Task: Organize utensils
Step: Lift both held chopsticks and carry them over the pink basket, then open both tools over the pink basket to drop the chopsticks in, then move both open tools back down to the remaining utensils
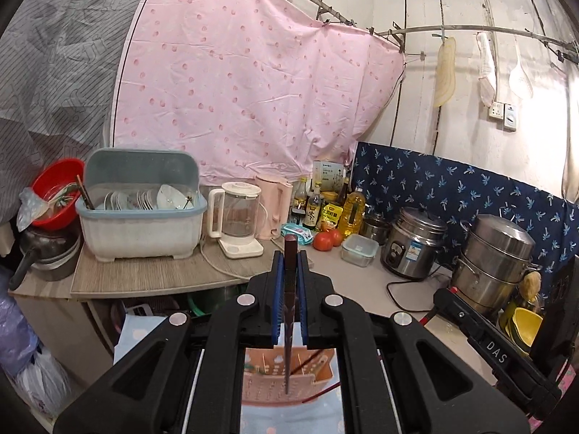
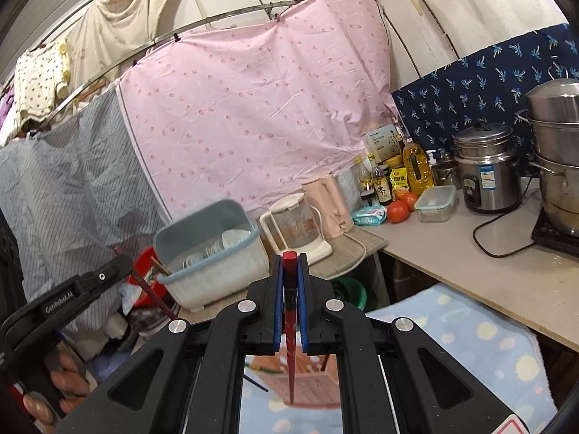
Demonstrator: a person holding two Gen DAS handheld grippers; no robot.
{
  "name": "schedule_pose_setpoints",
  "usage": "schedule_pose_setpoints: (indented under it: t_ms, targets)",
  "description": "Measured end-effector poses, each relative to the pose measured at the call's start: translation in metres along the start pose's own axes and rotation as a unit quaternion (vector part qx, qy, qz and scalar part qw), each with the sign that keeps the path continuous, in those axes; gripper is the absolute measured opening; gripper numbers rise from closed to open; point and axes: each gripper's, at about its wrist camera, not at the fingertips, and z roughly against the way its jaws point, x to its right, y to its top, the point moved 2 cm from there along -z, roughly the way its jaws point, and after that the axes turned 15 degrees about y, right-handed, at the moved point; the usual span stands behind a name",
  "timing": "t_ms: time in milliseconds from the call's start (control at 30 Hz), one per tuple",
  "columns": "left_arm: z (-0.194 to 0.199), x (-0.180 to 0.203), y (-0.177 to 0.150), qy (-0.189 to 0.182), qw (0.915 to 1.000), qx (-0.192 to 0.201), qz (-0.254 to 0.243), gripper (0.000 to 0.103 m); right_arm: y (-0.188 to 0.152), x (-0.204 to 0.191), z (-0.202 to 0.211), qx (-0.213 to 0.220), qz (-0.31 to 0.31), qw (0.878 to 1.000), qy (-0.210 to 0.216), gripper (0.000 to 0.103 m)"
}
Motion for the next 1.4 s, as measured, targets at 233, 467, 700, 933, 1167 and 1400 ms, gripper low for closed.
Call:
schedule_pose_setpoints:
  t_ms: [233,467,700,933,1167,1400]
  targets:
    - [-0.049,0.006,-0.004,0.007,0.9999,-0.012,-0.006,0.007,0.000,0.030,-0.045,0.012,-0.033,0.999,-0.013,0.007]
    - [-0.086,0.000,-0.027,0.007,0.9989,-0.046,0.003,0.007,-0.023,0.050,-0.081,-0.019,-0.037,0.999,-0.028,0.007]
    - [-0.111,-0.007,-0.048,0.008,0.9969,-0.078,0.011,0.007,-0.049,0.064,-0.097,-0.048,-0.042,0.997,-0.040,0.007]
    - [-0.113,-0.013,-0.057,0.014,0.9958,-0.088,0.022,0.044,-0.055,0.061,-0.088,-0.038,-0.028,0.997,-0.061,0.031]
    - [-0.090,-0.019,-0.061,0.017,0.9960,-0.085,0.019,0.045,-0.061,0.053,-0.064,-0.044,-0.031,0.997,-0.050,0.034]
    - [-0.049,-0.023,-0.091,0.001,0.9932,-0.117,0.001,0.053,-0.097,0.043,-0.022,-0.075,-0.039,0.995,-0.048,0.034]
